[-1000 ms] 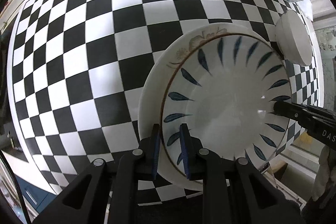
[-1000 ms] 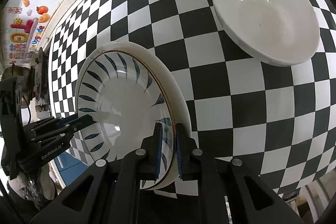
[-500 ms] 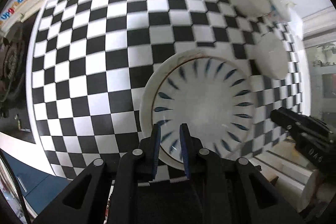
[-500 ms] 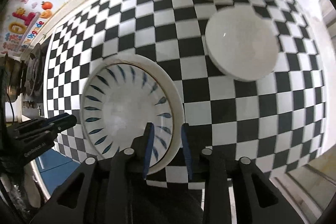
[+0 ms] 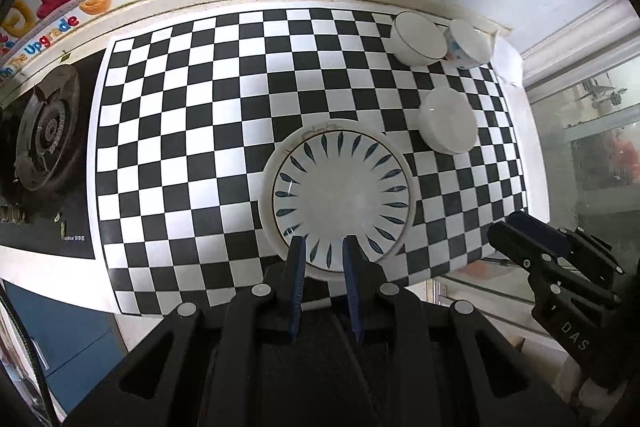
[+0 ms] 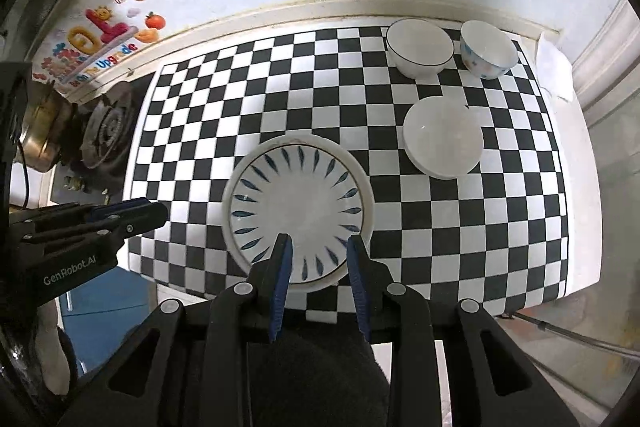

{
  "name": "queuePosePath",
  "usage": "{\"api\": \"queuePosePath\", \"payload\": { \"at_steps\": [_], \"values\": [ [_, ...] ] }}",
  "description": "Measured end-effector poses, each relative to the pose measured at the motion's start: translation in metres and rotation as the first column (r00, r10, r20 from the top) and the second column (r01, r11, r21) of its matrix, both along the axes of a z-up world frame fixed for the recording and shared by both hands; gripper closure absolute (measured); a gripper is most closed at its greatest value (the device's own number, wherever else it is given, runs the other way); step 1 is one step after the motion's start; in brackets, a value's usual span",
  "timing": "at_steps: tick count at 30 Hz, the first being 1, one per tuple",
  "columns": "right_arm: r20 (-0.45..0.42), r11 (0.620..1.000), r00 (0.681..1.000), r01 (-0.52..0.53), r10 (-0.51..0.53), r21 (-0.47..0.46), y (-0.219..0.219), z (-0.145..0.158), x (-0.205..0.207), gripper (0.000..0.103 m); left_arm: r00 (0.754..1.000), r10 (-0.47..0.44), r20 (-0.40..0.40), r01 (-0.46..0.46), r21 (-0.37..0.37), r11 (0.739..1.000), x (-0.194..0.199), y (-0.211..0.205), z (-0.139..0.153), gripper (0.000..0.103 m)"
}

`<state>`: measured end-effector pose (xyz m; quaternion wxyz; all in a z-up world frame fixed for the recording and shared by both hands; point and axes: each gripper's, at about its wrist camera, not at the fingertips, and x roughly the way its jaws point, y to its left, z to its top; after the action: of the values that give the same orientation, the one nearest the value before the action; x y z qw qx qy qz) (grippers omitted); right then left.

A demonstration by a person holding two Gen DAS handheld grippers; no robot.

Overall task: Organize plates and bowls
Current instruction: 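Open both grippers and raise them away from the plate stack, then move both grippers down and grip the rim of the plain white bowl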

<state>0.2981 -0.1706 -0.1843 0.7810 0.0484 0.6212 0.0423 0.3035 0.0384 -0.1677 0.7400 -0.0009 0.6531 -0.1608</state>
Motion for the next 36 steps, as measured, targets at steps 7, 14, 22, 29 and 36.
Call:
{"api": "queuePosePath", "payload": {
  "at_steps": [7, 14, 22, 29, 36],
  "values": [
    [0.019, 1.0, 0.999, 0.027, -0.027, 0.005, 0.002, 0.021, -0.012, 0.072, 1.0, -0.011, 0.024, 0.011, 0.009, 1.0, -0.011, 0.005, 0.013, 0.086],
    [0.019, 0.999, 0.999, 0.041, -0.041, 0.009, 0.003, 0.024, -0.012, 0.072, 0.999, -0.04, 0.034, 0.04, 0.003, 0.999, -0.013, 0.005, 0.015, 0.085],
    [0.004, 0.985, 0.99, 0.138, -0.139, 0.107, -0.01, 0.012, -0.005, 0.028, 1.0, -0.02, 0.018, 0.022, -0.066, 0.998, 0.019, 0.005, -0.003, 0.073],
    [0.016, 0.951, 0.953, 0.302, -0.303, 0.068, -0.061, -0.01, 0.01, 0.028, 0.996, -0.092, 0.014, 0.093, -0.105, 0.99, 0.057, -0.027, -0.023, 0.073],
    [-0.019, 0.924, 0.926, 0.376, -0.376, 0.068, -0.135, -0.079, 0.026, 0.028, 0.989, -0.138, -0.06, 0.131, -0.107, 0.986, 0.095, -0.093, -0.067, 0.073]
  ]
}}
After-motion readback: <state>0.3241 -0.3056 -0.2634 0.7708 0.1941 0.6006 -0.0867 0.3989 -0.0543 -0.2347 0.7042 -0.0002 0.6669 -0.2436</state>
